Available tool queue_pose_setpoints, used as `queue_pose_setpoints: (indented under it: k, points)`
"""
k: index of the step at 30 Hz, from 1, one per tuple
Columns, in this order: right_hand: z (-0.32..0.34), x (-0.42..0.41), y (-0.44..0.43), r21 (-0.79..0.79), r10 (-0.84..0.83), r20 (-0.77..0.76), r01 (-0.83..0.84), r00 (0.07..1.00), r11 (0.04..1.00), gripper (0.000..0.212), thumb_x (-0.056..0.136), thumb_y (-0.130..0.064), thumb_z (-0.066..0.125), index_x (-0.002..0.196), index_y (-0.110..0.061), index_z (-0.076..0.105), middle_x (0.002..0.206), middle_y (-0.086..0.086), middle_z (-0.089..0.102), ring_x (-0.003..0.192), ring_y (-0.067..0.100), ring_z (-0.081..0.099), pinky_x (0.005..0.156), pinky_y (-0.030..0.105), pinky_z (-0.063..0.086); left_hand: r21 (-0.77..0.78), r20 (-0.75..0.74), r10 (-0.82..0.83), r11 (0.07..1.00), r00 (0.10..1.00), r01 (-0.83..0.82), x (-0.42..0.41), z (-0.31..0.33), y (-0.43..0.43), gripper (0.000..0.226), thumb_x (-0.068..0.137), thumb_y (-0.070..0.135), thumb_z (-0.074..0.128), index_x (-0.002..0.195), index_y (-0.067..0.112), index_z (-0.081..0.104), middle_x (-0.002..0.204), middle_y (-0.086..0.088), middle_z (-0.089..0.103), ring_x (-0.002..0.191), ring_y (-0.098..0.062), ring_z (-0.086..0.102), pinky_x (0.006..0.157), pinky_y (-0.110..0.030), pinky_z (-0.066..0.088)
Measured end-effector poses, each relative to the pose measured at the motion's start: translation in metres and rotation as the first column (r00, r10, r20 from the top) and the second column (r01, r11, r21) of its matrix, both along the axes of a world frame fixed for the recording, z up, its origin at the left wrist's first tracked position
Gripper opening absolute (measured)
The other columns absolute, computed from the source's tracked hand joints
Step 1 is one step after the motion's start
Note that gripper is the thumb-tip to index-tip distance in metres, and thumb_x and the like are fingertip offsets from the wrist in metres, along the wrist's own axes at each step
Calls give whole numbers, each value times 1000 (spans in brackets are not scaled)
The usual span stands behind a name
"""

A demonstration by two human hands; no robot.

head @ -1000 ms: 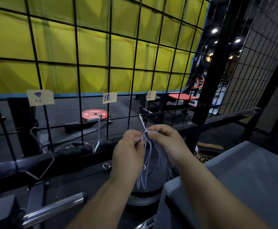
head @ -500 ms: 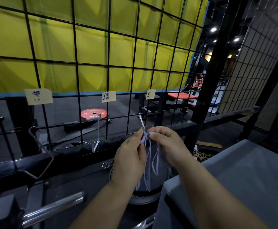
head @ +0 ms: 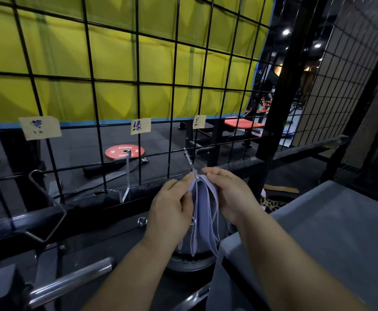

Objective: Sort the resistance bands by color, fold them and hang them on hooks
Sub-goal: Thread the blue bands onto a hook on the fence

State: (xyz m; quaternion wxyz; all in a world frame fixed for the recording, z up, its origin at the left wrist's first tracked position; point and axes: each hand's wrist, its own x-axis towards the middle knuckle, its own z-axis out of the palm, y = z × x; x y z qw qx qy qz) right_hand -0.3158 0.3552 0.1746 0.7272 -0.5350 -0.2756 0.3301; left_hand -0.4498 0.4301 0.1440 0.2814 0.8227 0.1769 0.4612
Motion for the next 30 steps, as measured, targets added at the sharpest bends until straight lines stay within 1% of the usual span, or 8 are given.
queue_pose_setpoints:
  k: [6,9,13,17,22,24,27,30]
  points:
    - [1,1,2,-32,-56,-16,56,998,998,14,94,-3,56,101,-9,67,89,11,72,75,20,68,68,30,57,41,34,64,997,997,-66,2,-1,0,46,90,2,57,129,26,62,84,15,45,74,-5,48,64,-5,38]
    - [4,0,5,-49,-62,-9,62,998,997,13,94,-1,56,99,-9,65,87,10,70,72,18,66,68,29,57,89,55,124,988,991,-128,3,1,-1,47,84,5,54,124,26,66,82,11,44,67,-8,45,58,-17,40]
    - [9,-1,7,-61,-86,-8,85,996,994,13,92,3,57,97,-7,64,87,13,68,75,21,64,75,33,54,106,40,127,986,991,-131,3,3,-4,51,83,-4,61,124,26,65,79,10,42,63,-11,45,54,-15,36]
    - [10,-3,8,-61,-83,-62,79,995,995,14,90,6,57,93,-6,62,85,15,66,72,23,63,74,35,53,-15,36,22,1000,999,-21,1,1,-4,49,89,2,58,128,32,61,83,11,45,69,-9,51,62,-14,42]
    - [6,-6,5,-59,-57,-80,52,995,997,15,90,6,57,100,-5,59,84,14,65,63,20,64,56,25,55,-229,127,-65,969,990,93,2,9,-10,32,90,12,65,120,21,68,98,10,50,88,3,54,76,-2,38]
    - [3,-6,3,-67,-46,-70,41,996,997,13,90,4,59,98,-6,59,81,13,66,61,19,63,55,26,54,-221,156,-24,974,987,58,3,8,-12,29,87,14,70,116,17,70,102,12,46,92,6,52,78,0,37]
    - [-2,-6,0,-106,-18,-6,17,1000,994,5,92,-4,62,97,-6,62,78,11,67,60,17,63,53,25,52,-143,124,81,988,989,-63,5,4,-12,29,83,14,75,112,18,73,108,9,45,103,-7,45,83,4,29]
    - [-6,-5,-3,-149,-1,105,16,994,989,18,94,-11,61,106,3,65,84,12,68,65,17,63,57,25,52,-40,58,144,989,988,-142,8,0,-9,33,82,19,75,113,26,72,113,18,51,111,-15,41,90,5,17]
